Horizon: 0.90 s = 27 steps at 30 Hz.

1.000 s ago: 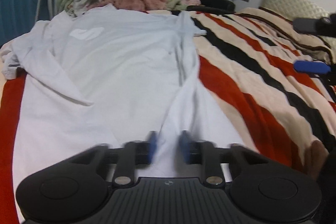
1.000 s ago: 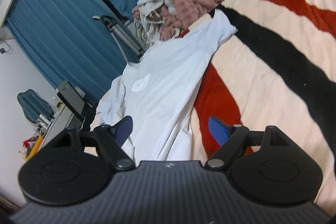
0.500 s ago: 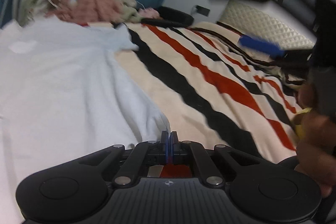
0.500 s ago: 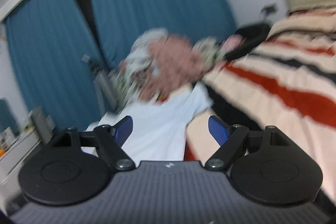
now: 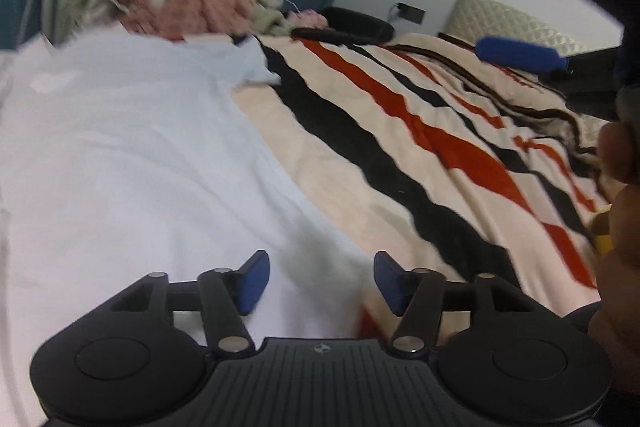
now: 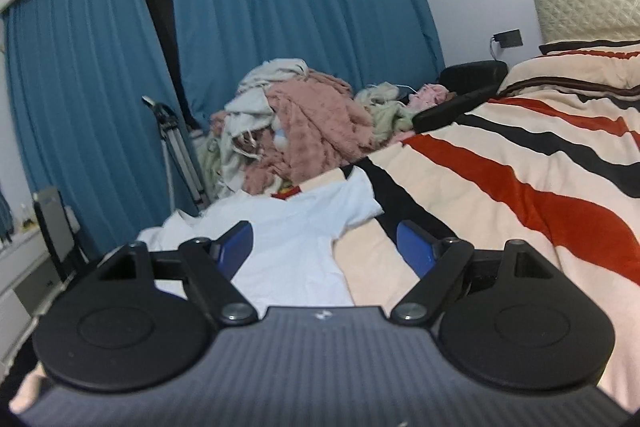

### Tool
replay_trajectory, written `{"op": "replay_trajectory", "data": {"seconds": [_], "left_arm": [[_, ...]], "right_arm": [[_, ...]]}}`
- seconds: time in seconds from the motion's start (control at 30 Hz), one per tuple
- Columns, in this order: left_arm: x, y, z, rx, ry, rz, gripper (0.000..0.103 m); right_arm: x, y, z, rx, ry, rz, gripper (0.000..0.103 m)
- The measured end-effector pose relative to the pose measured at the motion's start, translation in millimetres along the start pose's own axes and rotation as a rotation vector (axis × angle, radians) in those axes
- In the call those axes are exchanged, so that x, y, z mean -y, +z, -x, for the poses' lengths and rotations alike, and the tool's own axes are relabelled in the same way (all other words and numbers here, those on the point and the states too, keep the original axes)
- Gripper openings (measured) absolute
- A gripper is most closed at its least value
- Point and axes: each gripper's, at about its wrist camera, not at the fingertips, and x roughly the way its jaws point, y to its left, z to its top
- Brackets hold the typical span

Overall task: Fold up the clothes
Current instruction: 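Position both grippers over the flattened T-shirt hem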

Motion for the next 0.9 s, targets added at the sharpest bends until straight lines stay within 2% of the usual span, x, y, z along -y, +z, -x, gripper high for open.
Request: {"op": "replay_trajectory", "data": {"seconds": [0.17, 0.33, 0.47, 0.57, 0.67, 0.77, 0.9], "left_arm": [[-26, 8, 27, 0.021, 0.084, -0.02, 0.071], [-56, 20, 61, 0.076, 0.205, -0.063, 0.072], [-80, 25, 91, 0.114, 0.271, -0.086, 0.074], [-99, 23, 112, 0.139, 0.315, -0.054, 0.074], [-118, 10, 133, 0.166, 0.338, 0.012, 0.082], [-137, -2, 154, 0.181, 0.379, 0.088, 0.084], [-156, -1, 173, 0.212, 0.409, 0.17, 0.096]], "right_arm": [[2, -1, -2, -0.006, -0.002, -0.019, 0.081], [-7, -5, -7, -0.032, 0.009, 0.011, 0.081], [-19, -12, -11, -0.056, 0.039, 0.062, 0.081], [-27, -16, -12, -0.071, 0.065, 0.088, 0.081], [-36, -20, -15, -0.097, 0.078, 0.116, 0.081], [-45, -25, -16, -0.118, 0.087, 0.147, 0.081], [-56, -29, -15, -0.132, 0.121, 0.165, 0.081]]}}
